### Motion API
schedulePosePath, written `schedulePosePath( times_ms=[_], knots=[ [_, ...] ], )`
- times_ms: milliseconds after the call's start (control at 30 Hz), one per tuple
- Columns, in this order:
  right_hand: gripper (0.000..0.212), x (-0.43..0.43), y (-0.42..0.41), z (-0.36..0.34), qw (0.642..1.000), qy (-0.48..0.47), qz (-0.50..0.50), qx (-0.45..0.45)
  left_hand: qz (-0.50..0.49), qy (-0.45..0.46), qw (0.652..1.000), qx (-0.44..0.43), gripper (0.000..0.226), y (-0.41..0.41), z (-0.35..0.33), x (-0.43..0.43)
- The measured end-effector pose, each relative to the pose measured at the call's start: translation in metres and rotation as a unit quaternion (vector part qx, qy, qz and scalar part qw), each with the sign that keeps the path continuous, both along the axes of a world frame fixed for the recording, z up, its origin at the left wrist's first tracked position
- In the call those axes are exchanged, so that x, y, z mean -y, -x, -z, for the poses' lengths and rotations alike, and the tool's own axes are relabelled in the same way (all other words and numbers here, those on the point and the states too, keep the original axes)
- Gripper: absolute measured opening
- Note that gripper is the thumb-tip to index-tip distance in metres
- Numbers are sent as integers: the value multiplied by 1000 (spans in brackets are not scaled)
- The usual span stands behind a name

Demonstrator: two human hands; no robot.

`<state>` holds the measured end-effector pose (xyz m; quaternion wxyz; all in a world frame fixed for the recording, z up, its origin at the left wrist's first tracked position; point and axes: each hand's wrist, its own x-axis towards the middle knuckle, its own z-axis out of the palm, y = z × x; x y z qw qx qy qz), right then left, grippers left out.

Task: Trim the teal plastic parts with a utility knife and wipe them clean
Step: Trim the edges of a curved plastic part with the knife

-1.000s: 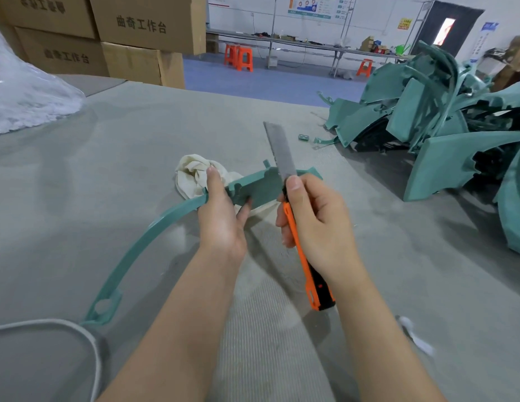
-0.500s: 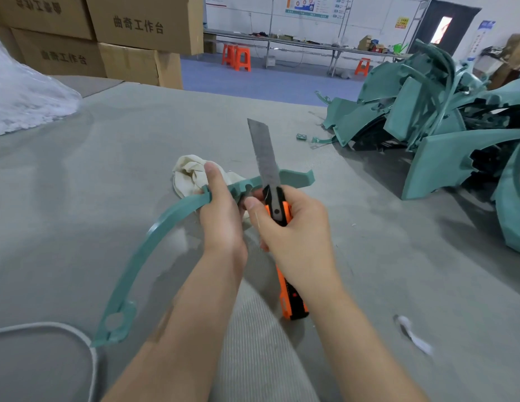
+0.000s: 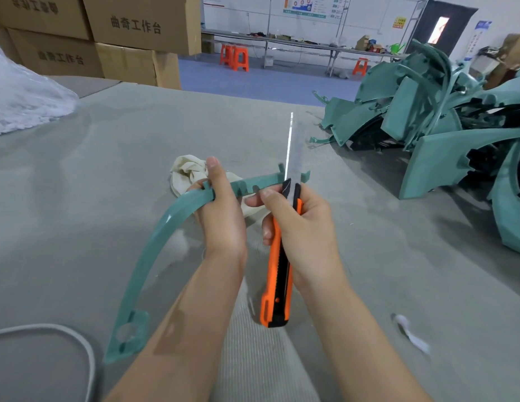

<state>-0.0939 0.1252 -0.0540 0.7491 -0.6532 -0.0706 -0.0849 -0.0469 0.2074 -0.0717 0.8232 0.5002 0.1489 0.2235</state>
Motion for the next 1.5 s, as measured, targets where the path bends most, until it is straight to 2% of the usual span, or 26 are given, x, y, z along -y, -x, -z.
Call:
schedulePosePath(
  times_ms=[133,233,333,467,600,733,967,1033,1133,1267,1333,1500],
  knots=[
    [17,12,-4,-6,998,-32,61,5,-15,78,997,17,23,-6,-1,-5],
    [27,21,-7,-7,992,-13,127,10,-16,88,996,14,23,-7,0,-5],
    [17,26,-10,-7,990,11,143,1,-21,89,996,13,21,-7,0,-4],
    [16,25,-10,-6,991,29,133,14,-22,93,995,17,39,-8,0,-3],
    [19,21,-8,-5,991,70,111,33,-26,38,999,20,24,-6,-1,-1],
    [23,20,-9,-4,991,84,96,31,-40,-28,997,54,29,-4,0,-2],
    [22,23,-10,-5,992,65,103,17,-113,-139,982,66,34,-2,-1,-3],
    [20,26,-11,-5,992,44,117,9,-106,-112,986,60,35,-2,-2,-4],
    [20,35,-15,-6,990,30,139,-15,-77,-3,996,47,36,-5,-5,-10],
    [42,42,-19,-2,988,77,97,-97,-52,87,993,64,34,-8,-4,-13],
    [45,41,-19,-1,988,78,66,-116,-38,124,989,65,34,-9,-4,-14],
    [43,36,-17,-1,991,99,7,-90,-34,145,988,49,37,-11,-2,-15]
  ],
)
